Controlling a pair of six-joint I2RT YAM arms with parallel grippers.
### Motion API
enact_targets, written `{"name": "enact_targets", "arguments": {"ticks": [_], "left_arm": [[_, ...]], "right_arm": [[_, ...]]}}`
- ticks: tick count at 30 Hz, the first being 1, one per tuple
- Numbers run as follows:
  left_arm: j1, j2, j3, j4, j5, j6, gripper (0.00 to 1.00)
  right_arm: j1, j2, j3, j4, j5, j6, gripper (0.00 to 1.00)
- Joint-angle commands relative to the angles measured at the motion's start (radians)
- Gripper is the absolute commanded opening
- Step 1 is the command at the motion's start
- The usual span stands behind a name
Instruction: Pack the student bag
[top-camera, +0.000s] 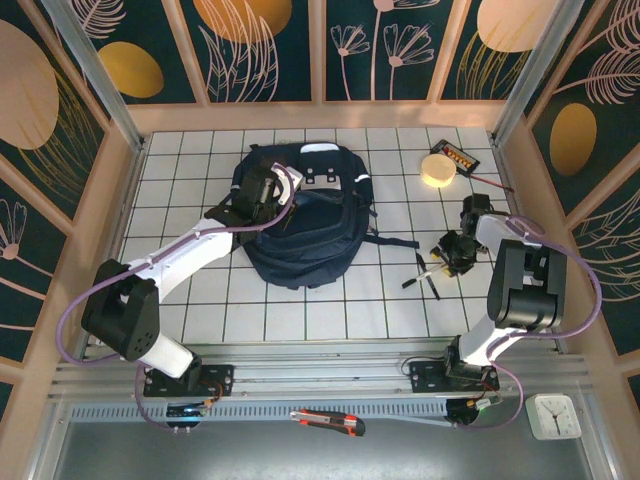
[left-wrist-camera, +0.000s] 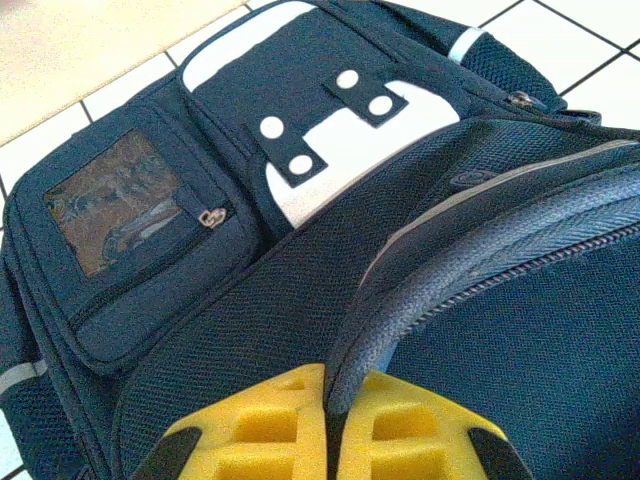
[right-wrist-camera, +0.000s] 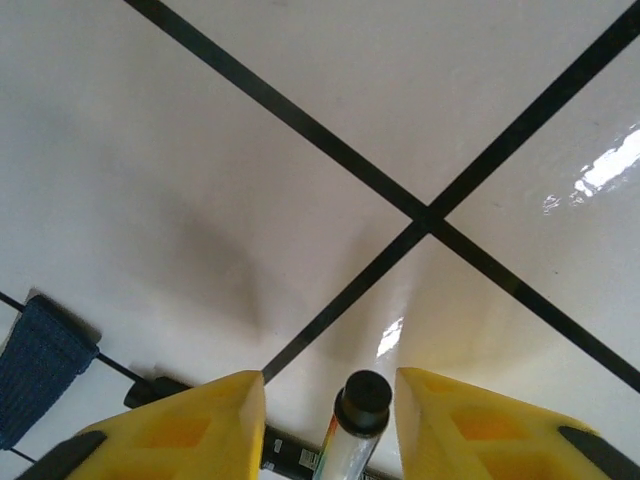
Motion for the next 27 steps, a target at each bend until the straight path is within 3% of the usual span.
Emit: {"name": "enact_targets", "arguments": {"ticks": [1, 17, 27], "left_arm": [[0.009, -0.032, 0.011, 0.046, -0.033, -0.015, 0.00], [0.010, -0.037, 0.009, 0.045, -0.029, -0.007, 0.00], [0.009, -0.097, -0.061, 0.101, 0.000, -0.052, 0.00]], "right_arm": [[0.009, 0.017, 0.015, 0.010, -0.014, 0.000, 0.34], [0.010, 0.001, 0.037, 0.005, -0.043, 0.006, 0.07], [0.025, -0.060, 0.064, -0.026, -0.093, -0.005, 0.01]]}}
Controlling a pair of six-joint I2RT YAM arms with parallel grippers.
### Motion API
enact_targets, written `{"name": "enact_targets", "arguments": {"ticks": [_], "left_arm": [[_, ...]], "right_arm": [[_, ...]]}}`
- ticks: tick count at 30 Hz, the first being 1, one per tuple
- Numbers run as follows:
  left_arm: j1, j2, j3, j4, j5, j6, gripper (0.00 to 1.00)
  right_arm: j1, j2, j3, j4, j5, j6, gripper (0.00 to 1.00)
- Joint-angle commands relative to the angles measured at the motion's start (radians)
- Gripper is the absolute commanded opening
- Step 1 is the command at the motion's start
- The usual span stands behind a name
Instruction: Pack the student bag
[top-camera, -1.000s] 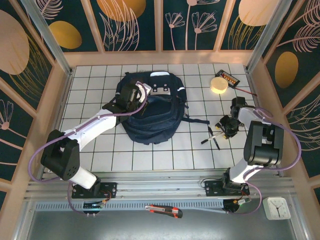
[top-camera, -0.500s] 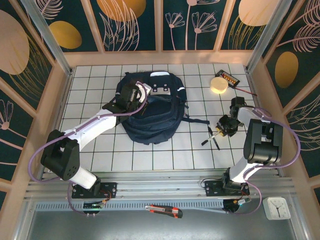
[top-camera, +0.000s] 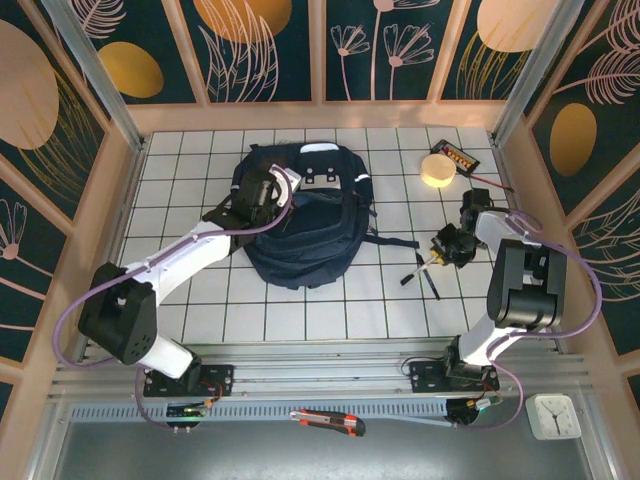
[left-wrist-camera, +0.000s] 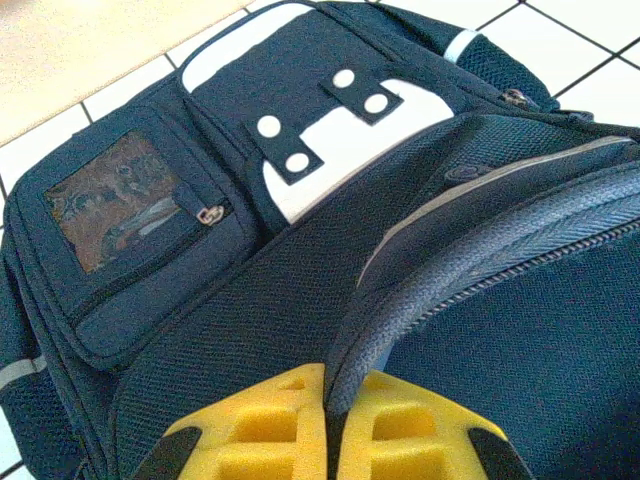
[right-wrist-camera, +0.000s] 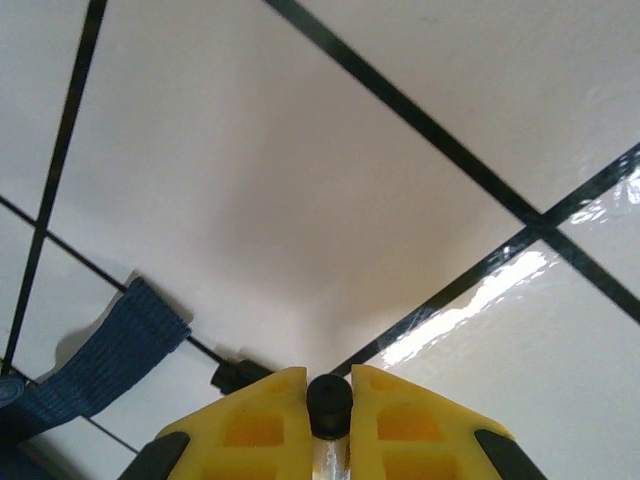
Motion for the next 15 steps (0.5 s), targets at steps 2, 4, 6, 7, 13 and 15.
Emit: {"name": "enact_targets", "arguments": {"ticks": [2, 4, 6, 7, 13, 15], "left_arm": [[0.009, -0.077, -0.042, 0.093, 0.004, -0.065, 0.00], [0.010, -0.084, -0.048, 0.093, 0.016, -0.082, 0.00], [0.010, -0.084, -0.046, 0.082, 0.019, -0.102, 0.00], [0.010, -0.084, -0.043, 0.080, 0.020, -0.115, 0.00], [0.009, -0.086, -0.044, 0.089, 0.020, -0.227, 0.00], [0.009, -0.088, -0.044, 0.087, 0.011, -0.294, 0.00]], "right_arm": [[0.012, -0.087, 0.034, -0.042, -0.053, 0.002, 0.01], [0.014, -0.116, 0.042, -0.040, -0.078, 0.010, 0.01], [0.016, -0.149, 0.053, -0.034, -0.109, 0.017, 0.01], [0.015, -0.164, 0.058, -0.028, -0.130, 0.016, 0.01], [0.015, -0.204, 0.104, 0.005, -0.218, -0.028, 0.01], [0.015, -0.212, 0.105, 0.011, -0.235, -0.042, 0.01]]}}
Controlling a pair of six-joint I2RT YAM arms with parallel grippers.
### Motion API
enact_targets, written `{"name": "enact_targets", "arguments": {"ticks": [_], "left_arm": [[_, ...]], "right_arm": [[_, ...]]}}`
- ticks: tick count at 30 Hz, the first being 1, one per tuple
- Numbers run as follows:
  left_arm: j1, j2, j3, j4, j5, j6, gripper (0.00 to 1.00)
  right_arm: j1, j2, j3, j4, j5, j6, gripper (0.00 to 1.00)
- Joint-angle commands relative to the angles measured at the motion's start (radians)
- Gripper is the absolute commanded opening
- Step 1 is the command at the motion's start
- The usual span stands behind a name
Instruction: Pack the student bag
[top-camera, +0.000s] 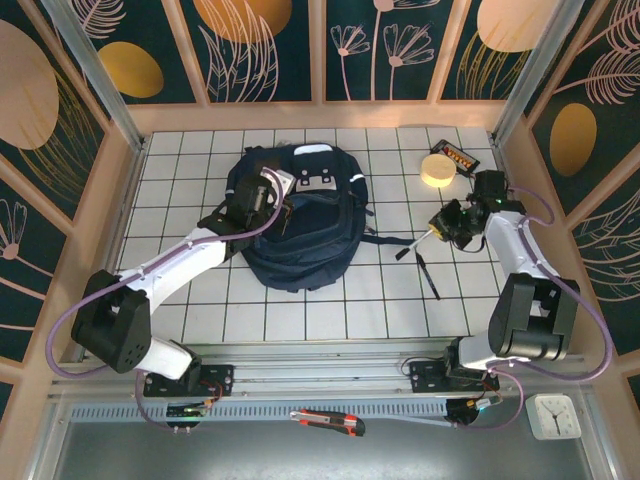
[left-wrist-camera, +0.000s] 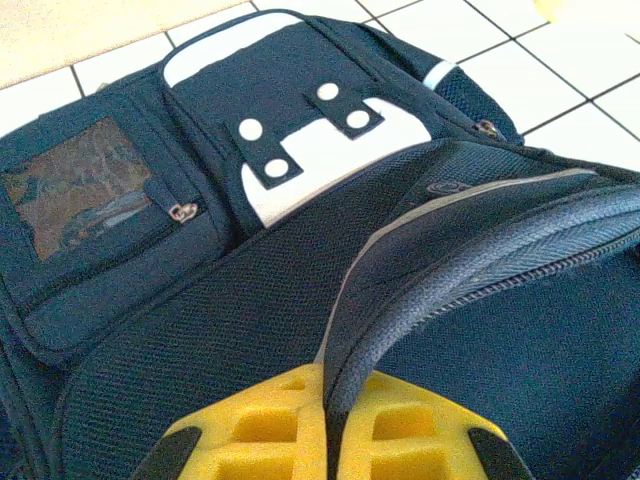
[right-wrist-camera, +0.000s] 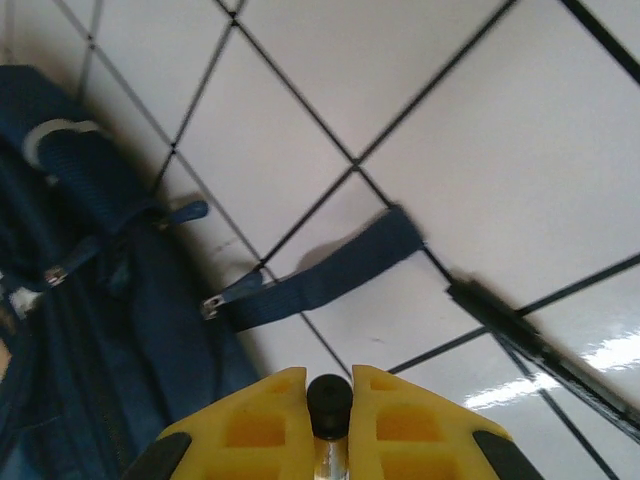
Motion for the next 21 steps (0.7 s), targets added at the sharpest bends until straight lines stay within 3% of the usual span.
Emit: {"name": "enact_targets", "arguments": {"ticks": [1, 6, 13, 21], "left_arm": [[0.007, -0.052, 0.001, 0.064, -0.009, -0.173, 0.00], [0.007, -0.055, -0.016, 0.088, -0.004, -0.299, 0.00], [0.007, -0.007, -0.009, 0.095, 0.025, -0.392, 0.00], [0.008, -0.048, -0.078, 0.175, 0.031, -0.467, 0.00]], "right_arm": [[0.006, -0.027, 0.018, 0.013, -0.076, -0.037, 0.01], [0.005, -0.044, 0.015, 0.014, -0.086, -0.097, 0.01], [0.006, -0.069, 0.048, -0.022, -0.001, -0.219, 0.00], [0.007, -0.180, 0.074, -0.037, 0.045, -0.171, 0.00]]}}
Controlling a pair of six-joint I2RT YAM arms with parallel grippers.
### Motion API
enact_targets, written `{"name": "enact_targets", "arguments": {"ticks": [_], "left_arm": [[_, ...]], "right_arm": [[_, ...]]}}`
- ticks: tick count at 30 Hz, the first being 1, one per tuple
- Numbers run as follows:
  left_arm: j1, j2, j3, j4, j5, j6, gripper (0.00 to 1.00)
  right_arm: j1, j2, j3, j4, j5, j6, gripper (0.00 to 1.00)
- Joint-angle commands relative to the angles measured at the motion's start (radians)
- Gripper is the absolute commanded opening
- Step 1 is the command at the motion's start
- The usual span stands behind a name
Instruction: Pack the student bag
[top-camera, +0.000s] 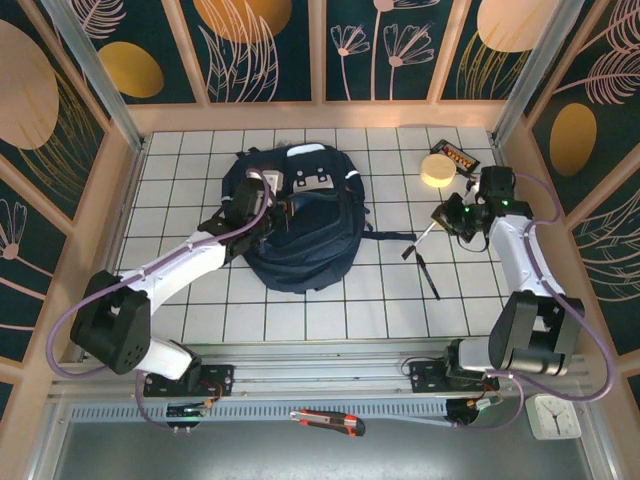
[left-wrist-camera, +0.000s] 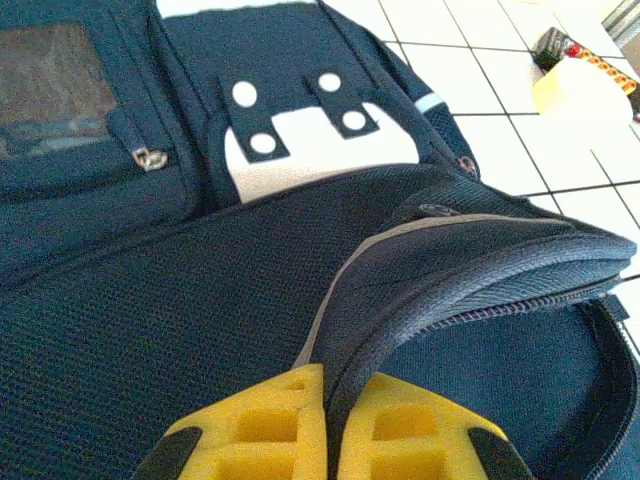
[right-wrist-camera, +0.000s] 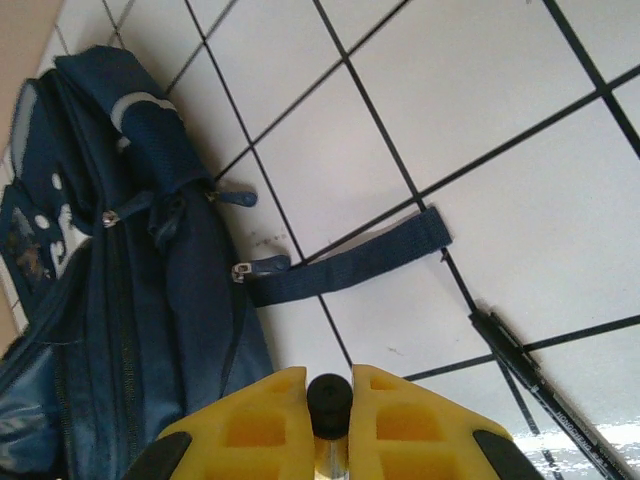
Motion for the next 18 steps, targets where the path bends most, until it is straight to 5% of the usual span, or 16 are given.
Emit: {"name": "enact_targets", "arguments": {"ticks": [1, 18], "left_arm": [[0.007, -0.045, -0.017, 0.103, 0.004, -0.082, 0.00], [0.008, 0.023, 0.078, 0.143, 0.052, -0.153, 0.00]], "right_arm": [[0.007, -0.083, 0.045, -0.028, 0.048, 0.021, 0.00], [-0.012, -0.185, 0.233, -0.037, -0.037, 0.166, 0.00]]}}
